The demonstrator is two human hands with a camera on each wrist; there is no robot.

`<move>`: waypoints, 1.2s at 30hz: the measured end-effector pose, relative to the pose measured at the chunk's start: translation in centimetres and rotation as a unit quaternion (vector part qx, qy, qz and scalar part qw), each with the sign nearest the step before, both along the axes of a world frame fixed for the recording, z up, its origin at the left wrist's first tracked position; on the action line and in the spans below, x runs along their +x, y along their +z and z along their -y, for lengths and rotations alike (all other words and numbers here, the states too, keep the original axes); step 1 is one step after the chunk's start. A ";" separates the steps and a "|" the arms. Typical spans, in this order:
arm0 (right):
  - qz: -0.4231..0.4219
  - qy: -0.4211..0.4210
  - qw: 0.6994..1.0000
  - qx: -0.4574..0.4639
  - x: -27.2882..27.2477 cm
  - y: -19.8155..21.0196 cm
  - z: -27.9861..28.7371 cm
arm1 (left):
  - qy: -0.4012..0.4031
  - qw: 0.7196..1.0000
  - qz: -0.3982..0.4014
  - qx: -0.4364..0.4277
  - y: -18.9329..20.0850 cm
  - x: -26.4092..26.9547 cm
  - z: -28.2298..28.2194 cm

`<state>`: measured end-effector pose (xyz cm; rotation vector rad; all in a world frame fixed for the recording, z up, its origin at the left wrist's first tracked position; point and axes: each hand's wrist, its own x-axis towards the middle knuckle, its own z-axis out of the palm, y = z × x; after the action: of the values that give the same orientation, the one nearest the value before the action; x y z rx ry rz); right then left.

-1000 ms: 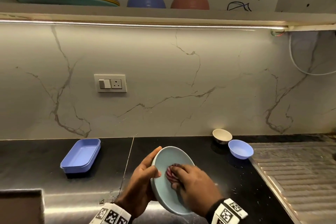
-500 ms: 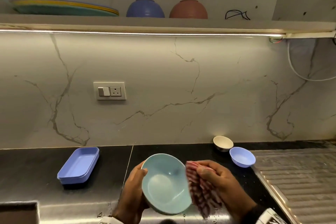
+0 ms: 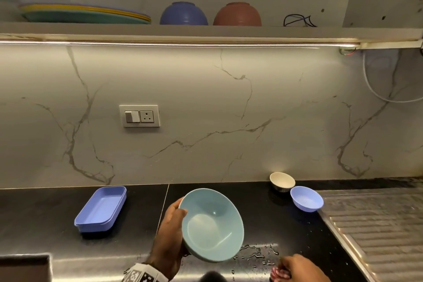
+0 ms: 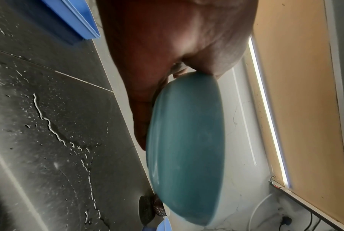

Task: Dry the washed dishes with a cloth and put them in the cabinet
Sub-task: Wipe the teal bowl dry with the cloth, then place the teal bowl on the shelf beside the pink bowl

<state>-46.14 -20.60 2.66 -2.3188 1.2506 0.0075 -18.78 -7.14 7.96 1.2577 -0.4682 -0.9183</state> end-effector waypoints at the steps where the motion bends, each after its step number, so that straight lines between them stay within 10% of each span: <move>1: 0.013 -0.015 1.000 0.008 0.2 0.2 0.3 | -0.004 1.000 0.001 -0.003 0.1 -0.1 0.1; 8: 0.353 -0.069 0.928 0.101 4.9 7.7 0.5 | -0.028 0.996 0.028 -0.083 2.3 -1.1 1.4; 15: 0.515 -0.072 0.849 0.092 6.0 16.0 0.2 | -0.038 0.969 0.123 -0.213 8.7 -0.6 1.9; 25: 0.616 0.031 0.774 -0.143 2.9 30.3 -1.0 | 0.051 0.849 0.443 -0.284 22.7 1.0 2.2; 36: 0.553 0.142 0.776 -0.267 -1.1 39.1 -1.7 | 0.021 0.815 0.468 -0.341 32.4 -2.0 3.4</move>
<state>-47.26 -18.93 41.77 -2.1987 0.2688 -1.5382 -20.78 -10.58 40.35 0.9498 -1.4018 0.0331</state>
